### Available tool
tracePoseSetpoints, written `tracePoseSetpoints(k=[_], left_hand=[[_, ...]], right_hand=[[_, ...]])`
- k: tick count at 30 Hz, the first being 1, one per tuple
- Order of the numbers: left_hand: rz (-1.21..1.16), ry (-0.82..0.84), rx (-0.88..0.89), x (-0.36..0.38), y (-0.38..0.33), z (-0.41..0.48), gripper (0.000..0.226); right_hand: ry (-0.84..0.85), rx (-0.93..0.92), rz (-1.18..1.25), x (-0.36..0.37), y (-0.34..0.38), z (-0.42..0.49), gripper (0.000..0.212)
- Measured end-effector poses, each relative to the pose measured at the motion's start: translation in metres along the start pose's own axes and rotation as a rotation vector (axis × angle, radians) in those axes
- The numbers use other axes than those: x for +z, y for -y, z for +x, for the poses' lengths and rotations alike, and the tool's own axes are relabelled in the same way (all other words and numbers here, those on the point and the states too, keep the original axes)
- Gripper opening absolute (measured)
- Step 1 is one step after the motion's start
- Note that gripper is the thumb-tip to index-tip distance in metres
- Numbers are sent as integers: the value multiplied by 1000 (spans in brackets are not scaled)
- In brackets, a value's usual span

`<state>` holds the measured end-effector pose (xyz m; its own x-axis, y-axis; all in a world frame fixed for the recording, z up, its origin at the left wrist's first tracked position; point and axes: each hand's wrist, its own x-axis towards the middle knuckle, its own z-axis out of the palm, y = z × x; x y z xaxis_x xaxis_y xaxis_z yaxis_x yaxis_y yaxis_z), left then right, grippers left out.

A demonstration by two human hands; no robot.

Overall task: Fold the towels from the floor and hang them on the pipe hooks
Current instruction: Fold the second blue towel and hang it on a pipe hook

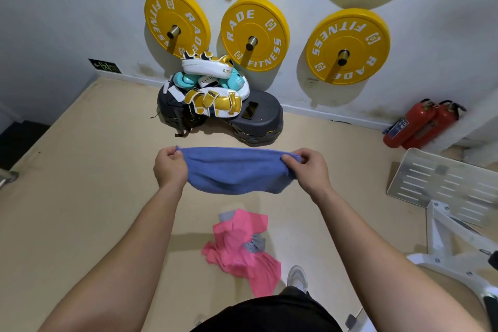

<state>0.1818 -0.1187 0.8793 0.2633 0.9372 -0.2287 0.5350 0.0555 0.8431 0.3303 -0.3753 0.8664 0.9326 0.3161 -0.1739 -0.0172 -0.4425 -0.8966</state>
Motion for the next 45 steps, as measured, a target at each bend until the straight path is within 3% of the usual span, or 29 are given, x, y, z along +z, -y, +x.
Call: tracePoseSetpoints(k=[3, 5, 8, 13, 16, 19, 22, 27, 32, 37, 39, 41, 43, 45], left_hand=[[-131, 120, 0, 20, -2, -33, 16], [-210, 252, 32, 34, -2, -62, 11], [-261, 365, 84, 44, -6, -101, 27], [-333, 340, 88, 37, 0, -117, 26], [-362, 323, 97, 31, 3, -122, 26], [-387, 307, 86, 27, 4, -126, 16], [-354, 314, 117, 27, 9, -125, 15], [-318, 316, 184, 22, 11, -128, 27], [-309, 443, 173, 15, 12, -121, 34], [-331, 596, 179, 2, 8, -125, 34], [-228, 491, 276, -3, 14, -114, 30], [49, 347, 456, -10, 23, -97, 33], [357, 309, 575, -19, 32, -84, 30], [514, 304, 643, -28, 42, -76, 22]], right_hand=[[-115, 39, 19, 19, 17, -14, 20], [-39, 39, 21, 39, 28, -30, 18], [110, 50, 74, 62, 35, -50, 20], [189, 22, 175, 68, 29, -70, 21], [98, 56, 216, 69, 25, -71, 11], [14, 125, 271, 73, 24, -75, 15], [3, 99, 319, 77, 24, -82, 6], [85, 9, 254, 79, 29, -85, 21], [176, 1, 261, 69, 33, -84, 32], [155, -60, 200, 55, 34, -74, 14], [157, -83, 167, 52, 35, -71, 14], [177, -100, 154, 48, 37, -69, 14], [210, -137, 158, 42, 42, -68, 14], [225, -176, 152, 37, 47, -66, 15]])
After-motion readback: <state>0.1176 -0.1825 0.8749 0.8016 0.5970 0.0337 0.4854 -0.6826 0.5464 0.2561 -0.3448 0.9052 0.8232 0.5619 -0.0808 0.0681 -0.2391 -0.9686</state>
